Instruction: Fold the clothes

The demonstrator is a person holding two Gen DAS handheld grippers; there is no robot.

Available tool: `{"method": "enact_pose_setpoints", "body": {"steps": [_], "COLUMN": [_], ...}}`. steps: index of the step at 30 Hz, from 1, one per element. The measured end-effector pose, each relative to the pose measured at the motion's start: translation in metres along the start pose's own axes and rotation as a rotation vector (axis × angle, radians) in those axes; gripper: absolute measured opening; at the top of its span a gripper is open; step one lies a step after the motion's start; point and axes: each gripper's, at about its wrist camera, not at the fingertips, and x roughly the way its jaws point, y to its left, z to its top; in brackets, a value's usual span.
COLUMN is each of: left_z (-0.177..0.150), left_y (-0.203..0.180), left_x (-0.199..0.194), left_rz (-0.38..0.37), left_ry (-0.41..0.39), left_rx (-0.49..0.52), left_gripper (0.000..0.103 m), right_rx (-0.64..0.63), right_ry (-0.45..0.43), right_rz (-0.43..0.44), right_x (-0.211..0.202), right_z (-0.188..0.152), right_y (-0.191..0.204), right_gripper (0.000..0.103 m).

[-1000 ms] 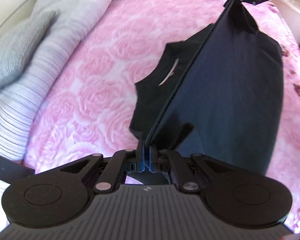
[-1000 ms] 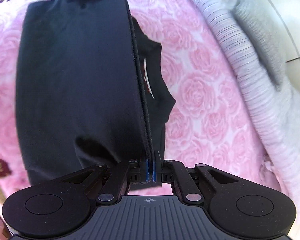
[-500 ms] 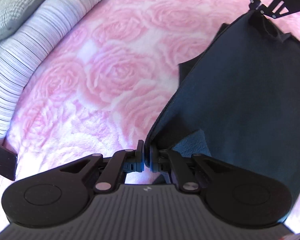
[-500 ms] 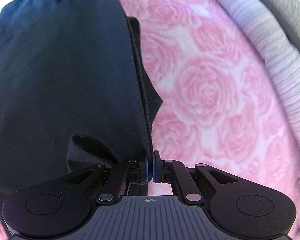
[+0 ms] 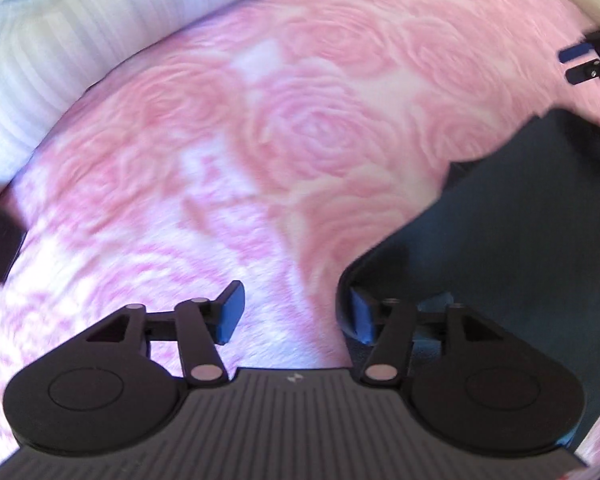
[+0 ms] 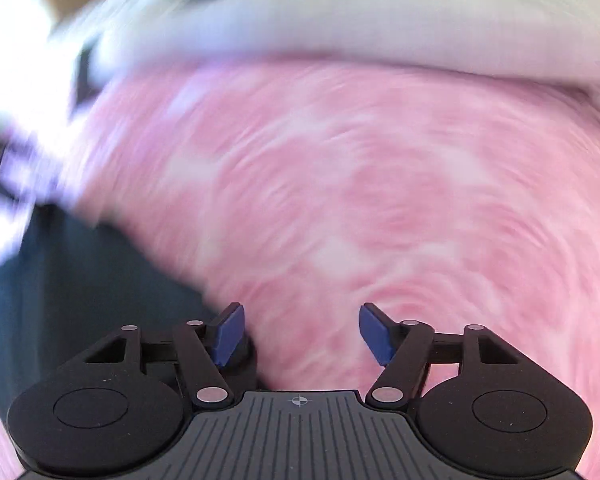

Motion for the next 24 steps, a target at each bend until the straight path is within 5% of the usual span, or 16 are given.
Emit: {"method": "enact_pose_setpoints", "body": {"steps": [3, 7, 10, 14, 16, 22, 24], "left_z": [-0.002, -0.006, -0.012, -0.024, -0.032, -0.065, -0.078], "left_y": [0.004, -0.002, -0.015, -0.029, -0.035, -0.053, -0.064], "left_x": [-0.016, -0.036, -0.047, -0.055, -0.062, -0.084, -0.087], "left_rz": [-0.03, -0.056, -0.061, -0.061, -0.051, -0.009, -0.011], "left_ry": [-0.031, -0.081, -0.105, -0.116, -0.112, -0.11, -0.098], "left_rx": [-0.069, -0.098, -0.075, -0.045, -0.017, 0.048, 0.073], "left_gripper": [0.05, 0.05, 0.05, 0.05, 0.05, 0.05, 0.05], "right_rx": [0.071, -0.189, -0.375, -0.326, -0.276, -0.291, -0.246], "right_ry": [-0.115, -0.171, -0.054, 0.094, 0.124, 0.118, 0.102], "right_rz": [-0.05, 0.028, 0.151, 0.199, 0.077, -0.493, -0.526], "right_x": [-0.033, -0.062, -0.045, 0.001, 0.007, -0.037, -0.055], "right_z": [-0.008, -0.05, -0.096, -0.132, -0.135, -0.138, -0.137], "right_y": [-0.001, 0.068, 0.127, 0.133, 0.11, 0.047, 0.041], "right_gripper": [0.067, 0.067, 0.067, 0.067, 0.066, 0.067, 0.067]}}
